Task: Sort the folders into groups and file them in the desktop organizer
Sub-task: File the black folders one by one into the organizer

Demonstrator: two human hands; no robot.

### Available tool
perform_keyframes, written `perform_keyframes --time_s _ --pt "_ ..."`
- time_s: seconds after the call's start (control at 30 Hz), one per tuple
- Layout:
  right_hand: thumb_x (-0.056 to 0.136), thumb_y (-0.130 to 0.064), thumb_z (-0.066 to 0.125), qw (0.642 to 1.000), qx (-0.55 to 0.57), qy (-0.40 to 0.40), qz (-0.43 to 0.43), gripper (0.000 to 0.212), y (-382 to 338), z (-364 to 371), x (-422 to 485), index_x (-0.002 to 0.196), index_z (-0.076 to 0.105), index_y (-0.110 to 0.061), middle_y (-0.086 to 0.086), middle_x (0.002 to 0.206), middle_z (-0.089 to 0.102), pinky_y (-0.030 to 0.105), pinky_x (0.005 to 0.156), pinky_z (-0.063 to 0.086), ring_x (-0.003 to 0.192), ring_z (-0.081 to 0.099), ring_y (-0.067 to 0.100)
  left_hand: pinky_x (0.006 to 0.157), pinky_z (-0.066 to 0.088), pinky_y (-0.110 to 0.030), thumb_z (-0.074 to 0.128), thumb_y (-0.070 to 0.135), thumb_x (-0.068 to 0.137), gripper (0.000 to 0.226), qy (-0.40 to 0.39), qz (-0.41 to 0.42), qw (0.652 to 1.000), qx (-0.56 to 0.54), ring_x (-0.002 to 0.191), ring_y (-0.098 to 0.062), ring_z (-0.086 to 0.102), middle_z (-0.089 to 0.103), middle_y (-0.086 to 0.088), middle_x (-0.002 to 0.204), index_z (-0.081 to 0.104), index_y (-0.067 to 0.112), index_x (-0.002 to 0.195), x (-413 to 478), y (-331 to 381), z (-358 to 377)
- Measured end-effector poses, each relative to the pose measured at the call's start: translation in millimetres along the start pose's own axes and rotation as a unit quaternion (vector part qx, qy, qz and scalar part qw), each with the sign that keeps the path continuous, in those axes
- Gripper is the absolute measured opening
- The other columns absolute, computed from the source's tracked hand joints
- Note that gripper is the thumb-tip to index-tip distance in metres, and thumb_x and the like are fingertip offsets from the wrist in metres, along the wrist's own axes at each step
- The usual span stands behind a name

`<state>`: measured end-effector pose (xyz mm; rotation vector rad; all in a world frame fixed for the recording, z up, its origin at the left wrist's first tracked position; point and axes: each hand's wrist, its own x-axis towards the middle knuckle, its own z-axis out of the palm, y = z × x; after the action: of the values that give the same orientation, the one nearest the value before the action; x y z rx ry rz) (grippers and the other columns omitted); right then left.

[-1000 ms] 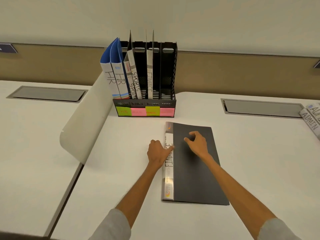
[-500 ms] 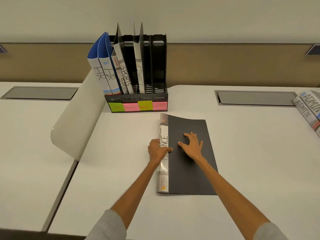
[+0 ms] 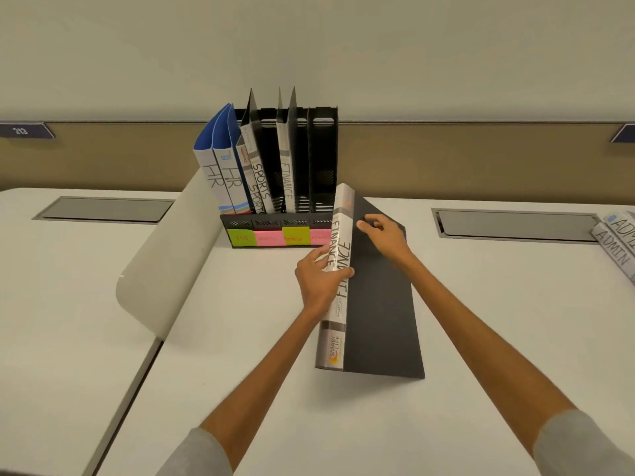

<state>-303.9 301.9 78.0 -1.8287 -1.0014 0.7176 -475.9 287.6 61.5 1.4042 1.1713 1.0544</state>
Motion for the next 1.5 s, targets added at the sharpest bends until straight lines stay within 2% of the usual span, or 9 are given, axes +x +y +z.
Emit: perform_keyframes --time_s 0.3,0.43,0.63,0.77,0.9,1.1,1.3,1.4,1.5 --pt "0.085 -0.052 0.065 0.997 0.011 0.002 -0.082 0.067 -112 -35 22 0.142 0.035 -0.037 0.01 0.144 0.044 0.047 0.066 0.061 0.121 0.053 0.031 0.071 0.06 -0.024 0.085 0.003 0.064 0.06 0.031 0.133 0.99 -0.026 0.09 -0.007 0.071 0.071 -0.002 0.109 0.063 0.011 0.119 18 50 -2" --pt "0.082 -0.05 0.07 0.988 -0.047 0.038 -0.14 0.071 -145 -32 22 0.14 0.031 -0.039 0.012 0.135 0.052 0.05 0.056 0.06 0.103 0.063 0.034 0.076 0.059 -0.024 0.081 0.0 0.067 0.057 0.042 0.168 0.984 -0.038 0.092 0.001 0.069 0.07 0.006 0.106 0.063 0.011 0.12 19 57 0" --pt "0.075 -0.026 0.077 0.962 -0.067 0.132 -0.231 0.046 -175 -21 23 0.118 0.061 -0.02 0.003 0.108 0.068 0.033 0.07 0.061 0.089 0.066 0.016 0.082 0.058 -0.026 0.078 0.001 0.072 0.055 0.042 0.198 0.978 -0.05 0.093 0.0 0.069 0.07 0.017 0.102 0.061 0.013 0.123 19 61 -2" --pt "0.07 -0.018 0.077 0.959 -0.027 0.143 -0.241 0.037 -190 -17 27 0.107 0.074 -0.015 -0.001 0.09 0.073 0.03 0.065 0.062 0.074 0.069 0.01 0.08 0.055 -0.019 0.074 0.0 0.074 0.055 0.026 0.221 0.974 -0.043 0.092 0.002 0.068 0.066 0.032 0.101 0.059 0.017 0.124 15 61 -6" --pt "0.067 -0.014 0.078 0.954 -0.011 0.165 -0.249 0.037 -208 -19 30 0.105 0.076 -0.014 -0.001 0.092 0.075 0.026 0.064 0.061 0.071 0.07 0.009 0.084 0.057 -0.024 0.073 0.007 0.076 0.062 0.004 0.187 0.982 0.008 0.099 0.003 0.066 0.068 0.017 0.116 0.054 0.023 0.133 14 24 -21" --pt "0.064 -0.012 0.077 0.942 0.055 0.16 -0.29 0.042 -242 -15 33 0.106 0.075 -0.012 0.002 0.094 0.075 0.034 0.066 0.062 0.076 0.073 0.014 0.067 0.06 -0.029 0.073 0.015 0.082 0.055 0.063 0.196 0.974 0.094 0.07 -0.002 0.064 0.073 0.004 0.1 0.056 0.016 0.135 26 -6 -34" --pt "0.067 -0.008 0.075 0.919 0.109 0.137 -0.352 0.044 -277 -11 31 0.111 0.073 -0.009 0.006 0.101 0.075 0.026 0.059 0.061 0.086 0.074 0.012 0.069 0.06 -0.027 0.075 0.018 0.082 0.058 0.108 0.224 0.966 0.076 0.077 0.022 0.058 0.058 0.025 0.099 0.055 0.017 0.136 56 13 -35" --pt "0.07 -0.004 0.074 0.918 0.127 0.122 -0.356 0.043 -288 -11 33 0.113 0.071 -0.007 0.007 0.1 0.075 0.022 0.051 0.057 0.082 0.074 0.01 0.066 0.061 -0.028 0.075 0.023 0.082 0.056 0.128 0.234 0.961 0.068 0.074 0.018 0.056 0.064 0.019 0.098 0.056 0.018 0.135 63 20 -33" --pt "0.071 -0.003 0.074 0.912 0.155 0.122 -0.361 0.04 -298 -17 34 0.11 0.072 -0.009 0.007 0.089 0.076 0.023 0.046 0.054 0.069 0.072 0.007 0.07 0.06 -0.028 0.076 0.025 0.081 0.056 0.142 0.232 0.961 0.047 0.075 0.015 0.06 0.059 0.035 0.101 0.058 0.021 0.133 70 27 -32"
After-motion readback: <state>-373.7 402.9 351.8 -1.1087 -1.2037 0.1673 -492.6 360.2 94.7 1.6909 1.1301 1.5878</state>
